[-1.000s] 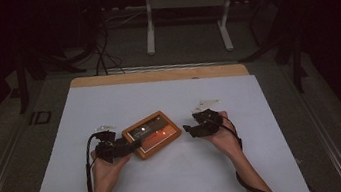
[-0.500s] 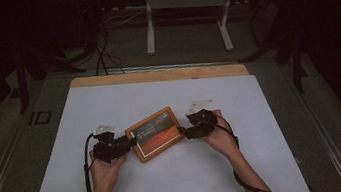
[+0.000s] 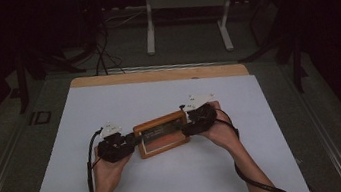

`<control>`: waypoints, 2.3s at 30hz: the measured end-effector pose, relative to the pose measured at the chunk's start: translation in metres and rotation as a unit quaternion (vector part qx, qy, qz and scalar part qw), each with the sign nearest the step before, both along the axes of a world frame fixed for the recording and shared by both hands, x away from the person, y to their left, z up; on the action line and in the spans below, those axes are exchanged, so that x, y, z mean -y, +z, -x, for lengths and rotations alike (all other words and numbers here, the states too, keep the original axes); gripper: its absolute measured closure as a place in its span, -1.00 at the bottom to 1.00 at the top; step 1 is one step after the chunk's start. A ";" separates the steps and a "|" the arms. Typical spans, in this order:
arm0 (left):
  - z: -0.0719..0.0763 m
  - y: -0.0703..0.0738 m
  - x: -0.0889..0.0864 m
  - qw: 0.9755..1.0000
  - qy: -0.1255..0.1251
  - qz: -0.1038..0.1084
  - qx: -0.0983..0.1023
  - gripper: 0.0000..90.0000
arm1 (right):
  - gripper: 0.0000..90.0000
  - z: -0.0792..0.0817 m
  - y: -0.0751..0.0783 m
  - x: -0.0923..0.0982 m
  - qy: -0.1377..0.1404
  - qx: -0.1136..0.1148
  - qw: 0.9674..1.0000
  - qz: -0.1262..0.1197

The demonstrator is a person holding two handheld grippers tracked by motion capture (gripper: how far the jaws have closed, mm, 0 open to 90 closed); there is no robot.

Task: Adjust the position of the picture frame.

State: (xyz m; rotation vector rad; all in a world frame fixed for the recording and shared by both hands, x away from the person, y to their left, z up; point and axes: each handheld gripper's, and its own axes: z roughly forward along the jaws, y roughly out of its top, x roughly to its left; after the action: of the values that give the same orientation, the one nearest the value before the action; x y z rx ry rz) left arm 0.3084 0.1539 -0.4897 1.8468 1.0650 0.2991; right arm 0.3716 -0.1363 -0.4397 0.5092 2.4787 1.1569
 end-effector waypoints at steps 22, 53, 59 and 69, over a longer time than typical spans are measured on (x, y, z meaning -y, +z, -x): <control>0.010 0.006 0.032 0.995 -0.077 -0.054 0.043 0.51 | 0.05 0.000 0.003 -0.039 0.144 -0.032 0.982 0.117; -0.001 -0.003 -0.006 0.998 -0.028 0.053 0.002 0.13 | 0.54 0.006 0.011 -0.017 0.102 -0.058 0.993 0.023; -0.008 -0.017 0.000 0.996 -0.049 0.064 -0.026 0.04 | 0.54 0.005 0.015 -0.011 0.086 -0.052 0.995 -0.022; -0.018 -0.028 0.007 0.985 -0.092 0.142 -0.031 -0.04 | 0.54 0.011 0.030 -0.007 0.113 -0.058 0.986 -0.109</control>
State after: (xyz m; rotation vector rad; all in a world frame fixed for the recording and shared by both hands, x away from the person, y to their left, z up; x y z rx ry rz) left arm 0.3264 0.1473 -0.5181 1.6883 0.9174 -0.0201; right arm 0.3610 -0.1291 -0.4095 0.3672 2.5739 1.5416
